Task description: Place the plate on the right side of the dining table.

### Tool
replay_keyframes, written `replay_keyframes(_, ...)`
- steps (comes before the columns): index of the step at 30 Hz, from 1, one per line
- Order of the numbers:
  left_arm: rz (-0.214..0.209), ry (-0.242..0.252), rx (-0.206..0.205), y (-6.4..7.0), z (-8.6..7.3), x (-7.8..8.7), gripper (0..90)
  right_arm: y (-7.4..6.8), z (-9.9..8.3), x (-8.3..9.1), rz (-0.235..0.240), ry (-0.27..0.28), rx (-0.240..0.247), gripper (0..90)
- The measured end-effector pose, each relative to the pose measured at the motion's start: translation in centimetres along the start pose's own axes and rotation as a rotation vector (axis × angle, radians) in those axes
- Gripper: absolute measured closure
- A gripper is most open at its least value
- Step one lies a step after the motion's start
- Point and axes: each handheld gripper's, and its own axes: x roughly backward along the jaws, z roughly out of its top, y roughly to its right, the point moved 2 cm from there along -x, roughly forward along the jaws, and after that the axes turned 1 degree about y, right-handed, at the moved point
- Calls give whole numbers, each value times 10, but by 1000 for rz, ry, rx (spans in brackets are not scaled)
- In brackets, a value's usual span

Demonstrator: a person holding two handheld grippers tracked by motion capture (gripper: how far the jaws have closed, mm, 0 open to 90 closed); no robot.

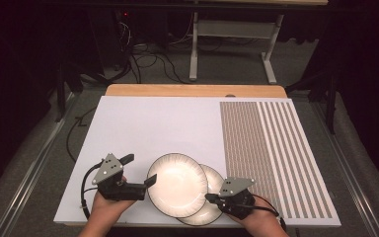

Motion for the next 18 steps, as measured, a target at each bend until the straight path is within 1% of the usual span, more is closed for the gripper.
replay_keyframes(2,-20,-50,14,2,-2,-5,1,0,0,0,1,1,3,900)
replay_keyframes(3,-42,-91,27,4,-4,-9,2,0,0,0,2,-1,3,900)
replay_keyframes(4,-42,-91,27,4,-4,-9,5,0,0,0,2,-1,3,900)
replay_keyframes(5,-57,-128,33,6,-6,-13,5,0,0,0,1,0,3,900)
replay_keyframes(7,-81,-161,37,8,-8,-17,6,1,0,0,-2,-2,9,900)
replay_keyframes(8,-108,-188,40,10,-11,-20,6,1,-1,0,-2,-2,8,900)
replay_keyframes(10,-130,-227,47,12,-13,-24,7,1,-1,0,-2,-2,7,900)
replay_keyframes(12,-153,-256,58,14,-15,-27,10,1,-1,0,-3,-2,10,900)
replay_keyframes(15,-174,-290,67,18,-17,-31,29,1,-1,0,-4,-2,7,900)
replay_keyframes(16,-176,-313,79,18,-19,-33,47,1,-1,0,-4,-2,8,900)
replay_keyframes(18,-177,-320,84,18,-20,-33,69,1,-1,0,-4,-4,9,900)
